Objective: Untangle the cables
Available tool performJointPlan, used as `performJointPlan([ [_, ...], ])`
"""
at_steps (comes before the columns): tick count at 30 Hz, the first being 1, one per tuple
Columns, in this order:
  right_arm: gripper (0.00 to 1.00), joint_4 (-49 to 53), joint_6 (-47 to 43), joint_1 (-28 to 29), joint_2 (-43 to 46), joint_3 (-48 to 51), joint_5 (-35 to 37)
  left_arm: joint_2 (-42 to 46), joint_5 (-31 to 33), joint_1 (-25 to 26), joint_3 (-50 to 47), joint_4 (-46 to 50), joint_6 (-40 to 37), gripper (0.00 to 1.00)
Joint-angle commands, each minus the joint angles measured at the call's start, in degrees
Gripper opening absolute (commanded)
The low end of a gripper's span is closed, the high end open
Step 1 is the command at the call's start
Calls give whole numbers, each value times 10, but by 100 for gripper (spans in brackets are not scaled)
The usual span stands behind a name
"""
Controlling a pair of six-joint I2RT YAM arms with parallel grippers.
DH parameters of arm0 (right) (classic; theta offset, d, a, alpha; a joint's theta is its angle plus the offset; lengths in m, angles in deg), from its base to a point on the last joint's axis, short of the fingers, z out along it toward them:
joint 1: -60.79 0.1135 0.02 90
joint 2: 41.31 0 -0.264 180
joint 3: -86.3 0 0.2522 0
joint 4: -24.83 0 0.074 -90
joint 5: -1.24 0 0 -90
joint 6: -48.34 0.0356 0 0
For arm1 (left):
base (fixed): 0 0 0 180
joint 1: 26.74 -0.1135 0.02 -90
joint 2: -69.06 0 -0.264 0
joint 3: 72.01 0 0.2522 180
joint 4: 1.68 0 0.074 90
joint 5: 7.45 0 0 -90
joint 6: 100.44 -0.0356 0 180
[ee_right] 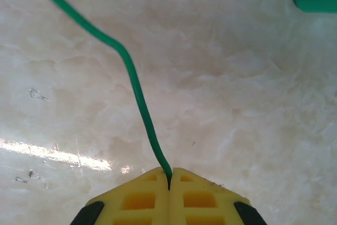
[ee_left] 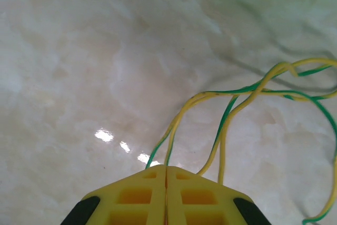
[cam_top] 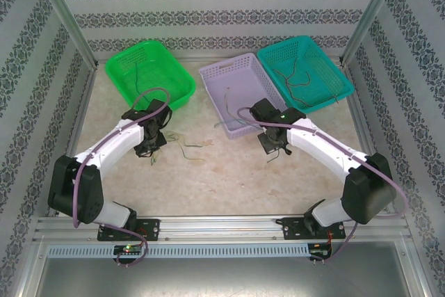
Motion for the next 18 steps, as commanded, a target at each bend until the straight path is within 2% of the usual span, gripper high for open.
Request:
performJointPlan([
  [1,0,0,-17,3,33,-18,8,6,-11,-12,-8,0,-5,0],
  [4,0,-9,-17,7,58,-24,-6,2,-53,-11,-10,-22,1,0],
  [5,0,-8,-14,6,63,-29,-12,5,-68,-11,-11,-25,8,4],
  [6,0,-5,-12,5,65,-34,-17,9,-79,-10,-11,-26,15,14],
  [8,0,6,-6,4,63,-51,-33,30,-92,-4,-6,-28,34,41],
  [11,0,23,3,3,52,-76,-49,72,-94,11,21,-21,64,64],
  [13,0,26,9,3,47,-86,-51,92,-100,15,46,-13,84,71],
  [18,0,29,23,5,31,-112,-42,125,-124,17,115,1,143,72],
])
